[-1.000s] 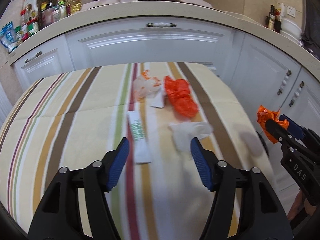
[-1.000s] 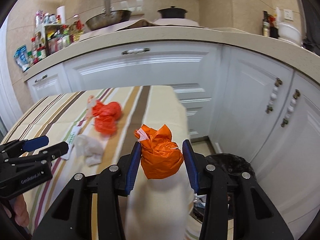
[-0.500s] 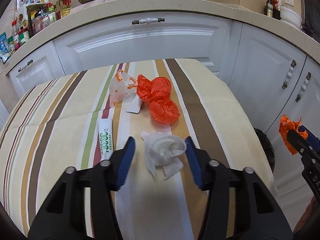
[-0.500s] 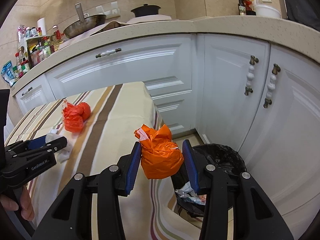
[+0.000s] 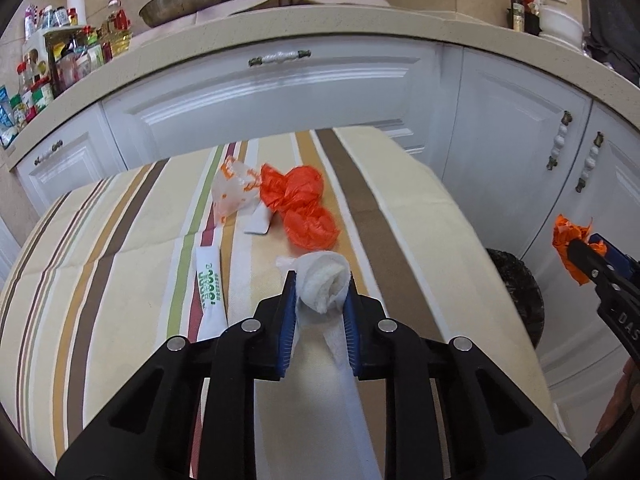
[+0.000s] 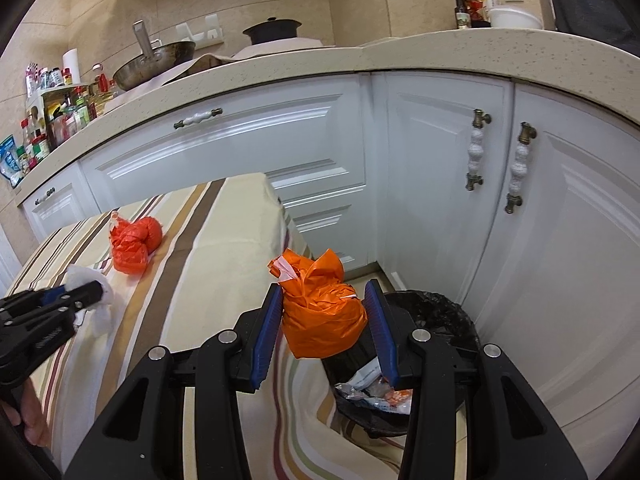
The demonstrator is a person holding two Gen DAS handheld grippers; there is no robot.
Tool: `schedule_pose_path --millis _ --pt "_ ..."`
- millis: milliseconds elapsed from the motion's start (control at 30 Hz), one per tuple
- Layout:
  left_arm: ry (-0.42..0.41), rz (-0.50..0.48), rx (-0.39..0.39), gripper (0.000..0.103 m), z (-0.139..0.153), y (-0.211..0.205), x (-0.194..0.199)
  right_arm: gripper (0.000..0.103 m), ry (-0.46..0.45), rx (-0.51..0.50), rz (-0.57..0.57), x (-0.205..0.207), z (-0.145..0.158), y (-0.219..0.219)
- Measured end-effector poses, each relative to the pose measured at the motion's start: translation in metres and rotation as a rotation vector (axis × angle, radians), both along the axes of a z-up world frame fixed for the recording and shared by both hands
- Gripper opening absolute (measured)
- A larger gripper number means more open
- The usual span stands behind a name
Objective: Collect trash
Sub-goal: 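Grasp the white tissue with the left gripper while the right carries the orange bag to the bin, then drop the orange bag into the bin while the left gripper drops the white tissue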
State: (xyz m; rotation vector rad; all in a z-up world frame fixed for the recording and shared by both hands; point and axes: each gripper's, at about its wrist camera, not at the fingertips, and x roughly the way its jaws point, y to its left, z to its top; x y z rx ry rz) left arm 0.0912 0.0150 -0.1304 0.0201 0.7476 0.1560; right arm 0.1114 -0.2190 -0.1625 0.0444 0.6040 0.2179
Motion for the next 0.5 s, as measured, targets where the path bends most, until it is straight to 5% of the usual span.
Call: schedule_pose_path --millis 500 --pt "-0.036 -0.18 -0.032 0.021 0.019 -0.075 0.007 0.043 -0.032 -0.017 -0.141 -0.014 0.005 -0.054"
